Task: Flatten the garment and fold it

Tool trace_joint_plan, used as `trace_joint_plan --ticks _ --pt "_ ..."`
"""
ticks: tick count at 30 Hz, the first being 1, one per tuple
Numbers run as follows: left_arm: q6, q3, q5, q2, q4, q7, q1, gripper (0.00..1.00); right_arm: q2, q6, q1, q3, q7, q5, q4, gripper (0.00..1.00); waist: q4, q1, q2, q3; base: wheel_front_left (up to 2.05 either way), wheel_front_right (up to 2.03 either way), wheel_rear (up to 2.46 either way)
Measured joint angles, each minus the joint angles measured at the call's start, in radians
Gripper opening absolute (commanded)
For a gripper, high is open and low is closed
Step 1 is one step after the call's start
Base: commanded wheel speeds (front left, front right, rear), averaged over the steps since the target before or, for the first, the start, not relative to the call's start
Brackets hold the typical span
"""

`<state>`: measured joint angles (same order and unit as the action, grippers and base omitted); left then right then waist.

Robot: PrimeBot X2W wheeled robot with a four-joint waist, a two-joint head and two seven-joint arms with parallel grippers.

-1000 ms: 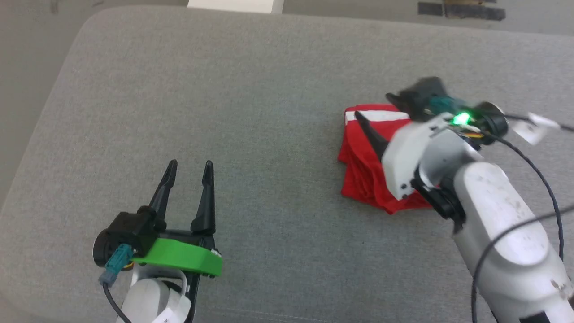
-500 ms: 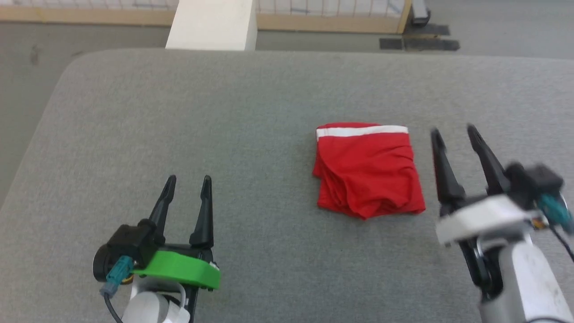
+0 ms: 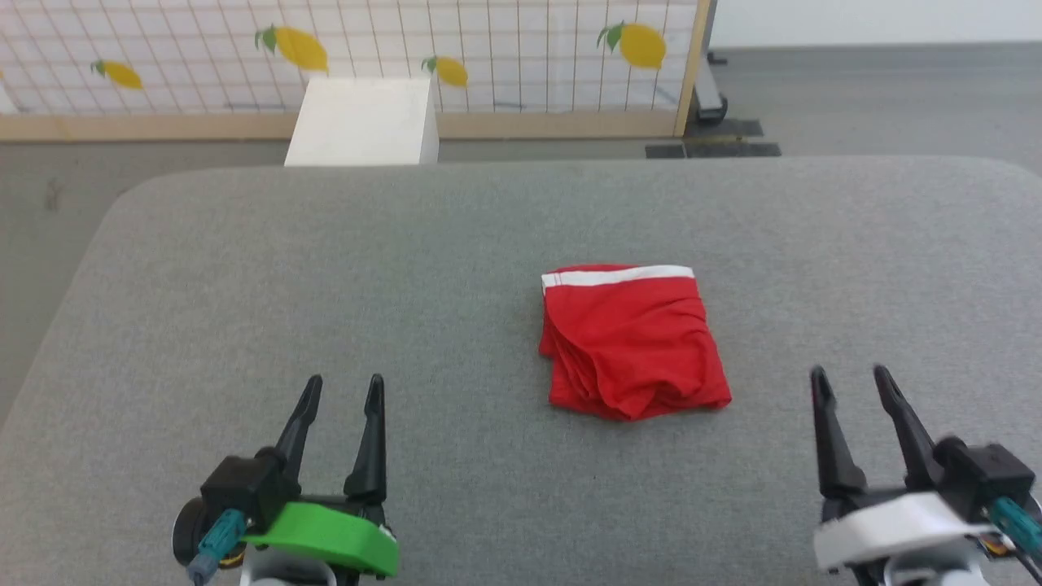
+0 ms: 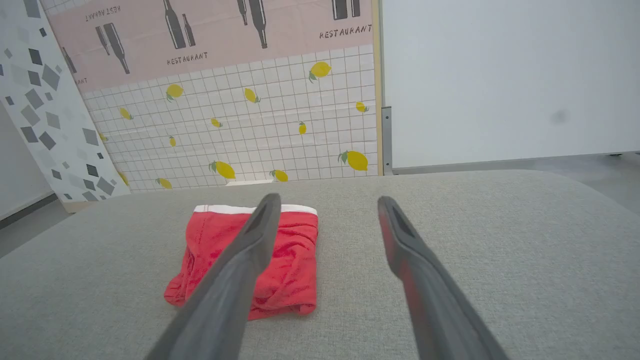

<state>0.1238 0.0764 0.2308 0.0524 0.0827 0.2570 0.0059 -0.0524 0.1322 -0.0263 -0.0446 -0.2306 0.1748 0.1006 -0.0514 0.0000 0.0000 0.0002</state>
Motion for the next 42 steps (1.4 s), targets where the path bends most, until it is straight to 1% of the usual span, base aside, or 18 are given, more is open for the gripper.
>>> trace_joint_plan --ticks 3,8,23,26,28,29,30,31,33,34,36,38,40,42 --pt "0.0 -0.008 0.006 0.0 -0.006 0.0 0.021 1.0 0.0 0.0 -0.041 -0.026 -0.007 -0.002 0.001 1.0 -0.007 0.0 0.0 -0.019 0.0 0.0 0.0" --pt "0.0 -0.019 0.008 0.0 -0.007 0.0 0.038 1.0 0.0 0.0 -0.056 -0.043 -0.007 -0.011 0.009 1.0 -0.007 0.0 0.0 -0.025 0.0 0.0 0.0" --pt "0.0 -0.024 0.008 0.0 -0.008 0.0 0.043 1.0 0.0 0.0 -0.056 -0.046 -0.006 -0.028 -0.003 1.0 0.004 0.0 0.0 -0.014 0.0 0.0 0.0" --pt "0.0 -0.025 0.008 0.0 -0.013 0.0 0.043 1.0 0.0 0.0 -0.054 -0.044 0.017 -0.008 0.0 1.0 0.004 0.0 0.0 -0.006 0.0 0.0 0.0" --pt "0.0 -0.025 0.008 0.0 -0.015 0.0 0.042 1.0 0.0 0.0 -0.036 -0.041 0.062 0.087 0.018 1.0 0.004 0.0 0.0 0.002 0.0 0.0 0.0" --pt "0.0 -0.025 0.008 0.0 -0.016 0.0 0.042 1.0 0.002 0.0 -0.013 -0.046 0.1 0.195 0.037 1.0 0.003 0.0 0.0 0.007 0.0 0.0 0.0" --pt "0.0 -0.025 0.006 0.0 -0.017 0.0 0.041 1.0 0.002 0.0 0.015 -0.053 0.151 0.287 0.059 1.0 0.002 0.0 0.0 0.012 0.0 0.0 0.0" --pt "0.0 -0.024 0.005 0.0 -0.018 0.0 0.039 1.0 0.001 0.0 0.04 -0.057 0.202 0.346 0.077 1.0 0.002 0.0 0.0 0.017 0.0 0.0 0.0" --pt "0.0 -0.02 0.005 0.0 -0.023 0.0 0.034 1.0 0.003 0.0 0.113 -0.083 0.321 0.502 0.126 1.0 0.002 0.0 0.0 0.032 0.0 0.0 0.0" --pt "0.0 -0.017 0.005 0.0 -0.025 0.0 0.029 1.0 0.002 0.0 0.153 -0.098 0.387 0.564 0.152 1.0 0.004 0.0 0.0 0.04 0.0 0.0 0.0" --pt "0.0 -0.011 0.002 0.0 -0.028 0.0 0.014 1.0 0.002 0.0 0.226 -0.138 0.494 0.65 0.212 1.0 0.007 0.0 0.0 0.057 0.0 0.0 0.0" --pt "0.0 -0.005 -0.002 0.0 -0.032 0.0 -0.002 1.0 0.002 0.0 0.297 -0.183 0.599 0.692 0.293 1.0 0.012 0.0 0.0 0.076 0.0 0.0 0.0" --pt "0.0 0.004 -0.002 0.0 -0.037 0.0 -0.021 1.0 0.002 0.0 0.37 -0.235 0.704 0.693 0.384 1.0 0.02 0.0 0.0 0.098 0.0 0.0 0.0" --pt "0.0 0.011 -0.002 0.0 -0.04 0.0 -0.039 1.0 0.0 0.0 0.439 -0.269 0.779 0.678 0.454 1.0 0.03 0.0 0.0 0.118 0.0 0.0 0.0"
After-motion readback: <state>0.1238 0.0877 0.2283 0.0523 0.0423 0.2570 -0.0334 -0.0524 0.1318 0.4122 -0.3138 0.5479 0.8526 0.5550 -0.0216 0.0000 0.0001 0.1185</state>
